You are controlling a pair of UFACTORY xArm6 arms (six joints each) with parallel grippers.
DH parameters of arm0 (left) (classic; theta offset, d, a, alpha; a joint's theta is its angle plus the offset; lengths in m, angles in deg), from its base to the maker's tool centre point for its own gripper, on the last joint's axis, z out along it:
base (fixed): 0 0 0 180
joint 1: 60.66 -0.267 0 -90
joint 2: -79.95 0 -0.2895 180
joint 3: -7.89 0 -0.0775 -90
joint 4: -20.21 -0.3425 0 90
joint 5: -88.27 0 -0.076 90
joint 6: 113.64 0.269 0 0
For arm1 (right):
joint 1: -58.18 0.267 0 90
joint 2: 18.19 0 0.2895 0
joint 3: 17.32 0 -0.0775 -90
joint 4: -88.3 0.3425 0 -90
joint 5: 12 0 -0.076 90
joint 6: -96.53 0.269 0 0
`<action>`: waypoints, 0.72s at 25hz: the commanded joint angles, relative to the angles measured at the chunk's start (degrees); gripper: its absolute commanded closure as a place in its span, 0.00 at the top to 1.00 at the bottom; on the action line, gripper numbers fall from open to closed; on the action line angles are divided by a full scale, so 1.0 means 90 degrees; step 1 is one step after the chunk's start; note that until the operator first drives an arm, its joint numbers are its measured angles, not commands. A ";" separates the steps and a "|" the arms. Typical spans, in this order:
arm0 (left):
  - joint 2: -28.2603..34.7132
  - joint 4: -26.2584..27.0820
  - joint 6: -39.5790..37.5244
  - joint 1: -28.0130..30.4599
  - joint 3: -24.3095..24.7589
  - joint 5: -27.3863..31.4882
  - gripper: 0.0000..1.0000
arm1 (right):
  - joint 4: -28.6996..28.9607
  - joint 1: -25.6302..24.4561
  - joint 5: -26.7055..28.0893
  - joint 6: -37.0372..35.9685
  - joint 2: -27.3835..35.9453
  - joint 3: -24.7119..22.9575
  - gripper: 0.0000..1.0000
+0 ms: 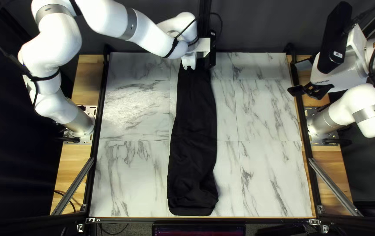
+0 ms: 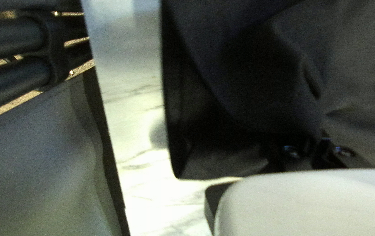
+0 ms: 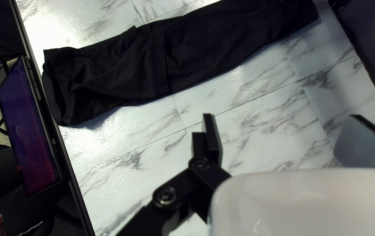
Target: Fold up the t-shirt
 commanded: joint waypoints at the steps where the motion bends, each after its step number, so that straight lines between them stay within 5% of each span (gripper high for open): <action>1: 0.0667 -0.0386 -0.0600 0.0360 0.0638 -0.0183 0.00 | 0.0000 0.0000 0.0000 0.0000 0.0000 0.0000 1.00; 8: 0.1478 -0.1168 -0.1871 0.1146 0.1217 -0.0115 0.00 | 0.0000 0.0000 0.0000 0.0000 0.0000 0.0000 1.00; 18: 0.2106 -0.2211 -0.3718 0.2523 0.1356 0.0558 0.00 | 0.0000 0.0000 0.0000 0.0000 0.0000 0.0000 1.00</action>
